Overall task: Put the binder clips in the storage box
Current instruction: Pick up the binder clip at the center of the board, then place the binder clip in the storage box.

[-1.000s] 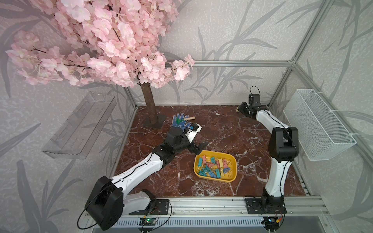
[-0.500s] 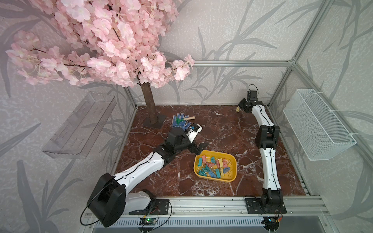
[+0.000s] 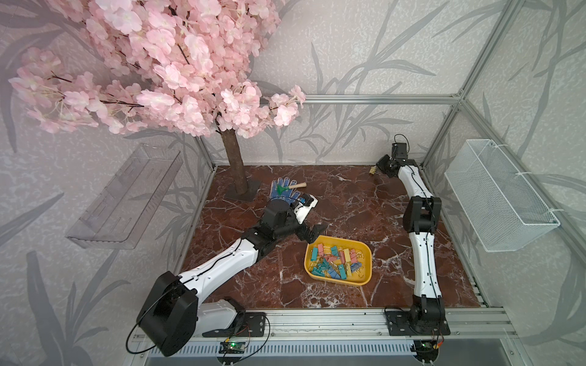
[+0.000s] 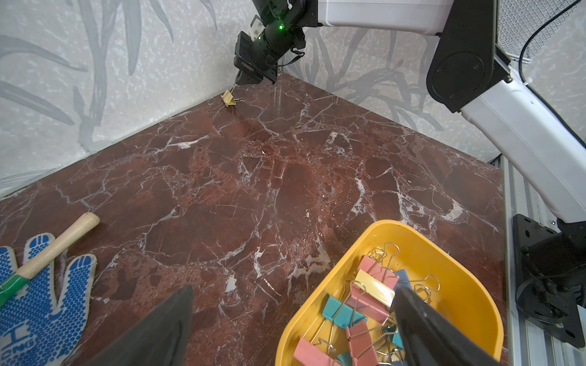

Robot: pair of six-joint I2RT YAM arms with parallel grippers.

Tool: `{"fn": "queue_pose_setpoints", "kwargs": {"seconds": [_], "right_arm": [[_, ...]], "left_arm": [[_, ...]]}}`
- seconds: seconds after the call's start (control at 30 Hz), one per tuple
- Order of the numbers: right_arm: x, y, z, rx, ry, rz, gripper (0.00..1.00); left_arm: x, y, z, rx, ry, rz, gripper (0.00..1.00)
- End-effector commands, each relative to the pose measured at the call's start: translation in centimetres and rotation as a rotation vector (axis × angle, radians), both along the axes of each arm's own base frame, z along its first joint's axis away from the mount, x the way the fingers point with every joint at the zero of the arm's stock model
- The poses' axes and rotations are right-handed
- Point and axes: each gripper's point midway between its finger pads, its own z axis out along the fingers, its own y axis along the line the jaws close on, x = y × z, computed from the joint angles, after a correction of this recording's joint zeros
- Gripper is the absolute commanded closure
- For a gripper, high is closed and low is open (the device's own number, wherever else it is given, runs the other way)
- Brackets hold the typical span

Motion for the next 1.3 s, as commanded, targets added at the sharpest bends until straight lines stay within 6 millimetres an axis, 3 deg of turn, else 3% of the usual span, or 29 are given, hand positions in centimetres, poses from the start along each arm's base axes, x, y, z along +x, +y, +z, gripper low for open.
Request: {"fn": "queue_pose_setpoints", "kwargs": {"seconds": [0.0,0.17,0.3,0.47,0.67,1.0,1.13,1.27], "right_arm": [[-0.8,1.5,2.3,0.03,-0.012,0.045,1.0],[-3.5,3.6,6.0,0.013,-0.049,0.123,1.0],[-6.9,4.6,8.8,0.054,-0.106,0.121,1.0],[-12.6,6.0,12.3,0.102,-0.171,0.126,1.0],[-20.8,8.2,16.0,0.141,-0.242,0.17,1.0],[-35.3,13.1,18.6,0.095,-0.215,0.352,1.0],[-40.6,14.8,18.1,0.081,-0.18,0.402,1.0],[-44.7,16.4,16.8,0.054,-0.119,0.457,1.0]], "left_arm": [[0.3,-0.1,0.9,-0.008,-0.021,-0.002,0.0],[0.3,0.0,1.2,-0.014,-0.026,0.001,0.0],[0.4,0.3,1.4,-0.006,-0.049,0.016,0.0],[0.5,0.9,1.7,0.01,-0.079,0.037,0.0],[0.5,0.9,2.0,0.006,-0.088,0.038,0.0],[0.1,0.8,2.8,-0.02,-0.1,0.025,0.0],[0.0,1.0,3.1,-0.024,-0.111,0.028,0.0],[-0.1,1.1,3.4,-0.028,-0.126,0.032,0.0]]}}
